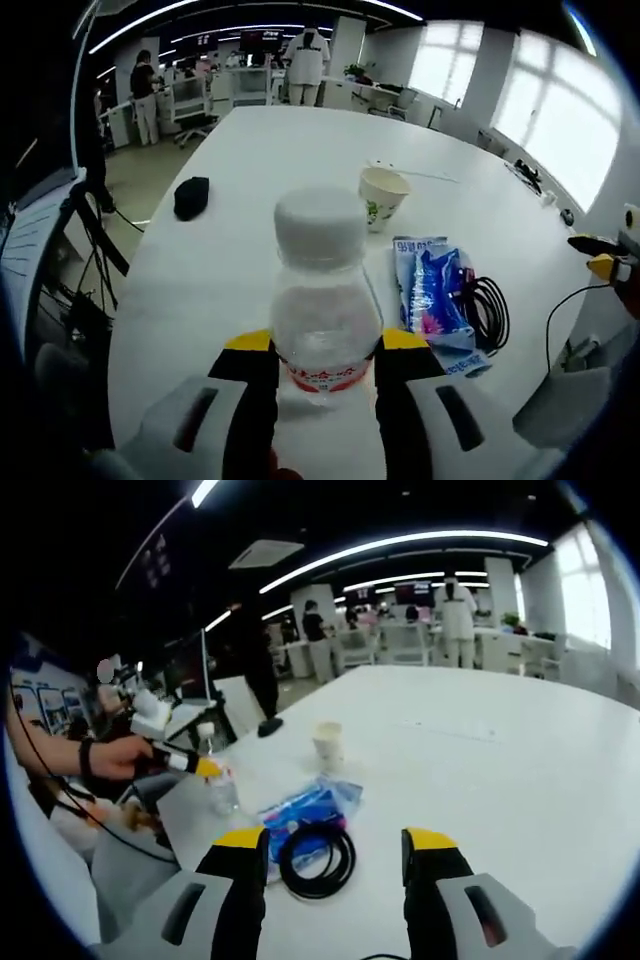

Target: Arrange the tabletop items into an orderly group along one side of the table until the central work area is clear of visible clutter.

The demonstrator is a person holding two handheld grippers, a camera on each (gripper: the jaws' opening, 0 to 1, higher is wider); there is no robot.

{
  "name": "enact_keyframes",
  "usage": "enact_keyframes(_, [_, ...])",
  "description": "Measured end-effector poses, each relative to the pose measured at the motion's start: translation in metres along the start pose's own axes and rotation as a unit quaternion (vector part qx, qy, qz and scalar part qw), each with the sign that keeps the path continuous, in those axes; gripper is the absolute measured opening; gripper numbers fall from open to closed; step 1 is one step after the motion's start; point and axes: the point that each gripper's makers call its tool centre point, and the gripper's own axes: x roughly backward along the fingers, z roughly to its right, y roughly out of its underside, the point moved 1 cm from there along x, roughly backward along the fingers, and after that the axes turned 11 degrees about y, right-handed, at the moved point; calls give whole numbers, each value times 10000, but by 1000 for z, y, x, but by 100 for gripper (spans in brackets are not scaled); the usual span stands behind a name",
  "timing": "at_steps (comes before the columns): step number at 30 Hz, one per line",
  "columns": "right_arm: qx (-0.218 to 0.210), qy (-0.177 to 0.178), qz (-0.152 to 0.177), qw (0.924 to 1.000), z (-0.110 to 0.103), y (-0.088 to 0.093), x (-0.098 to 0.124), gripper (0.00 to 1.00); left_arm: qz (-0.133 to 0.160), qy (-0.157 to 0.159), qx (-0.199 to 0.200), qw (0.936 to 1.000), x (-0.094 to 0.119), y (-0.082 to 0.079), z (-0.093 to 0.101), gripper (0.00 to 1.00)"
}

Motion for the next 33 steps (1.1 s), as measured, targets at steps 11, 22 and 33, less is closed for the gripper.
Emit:
enact_keyframes(11, [-3,-18,-28,10000,-3,4,2,54,189,-62,-402,9990,3,8,3,35])
enact_keyframes(22, [41,-104,-12,9999,-7,1,-4,54,251,-198,-756,9966,12,20,15,36])
enact_keyframes(33, [49,-163,-44,9998,-12,1,-6,54,320,-288,-815,9957,7,23,15,36])
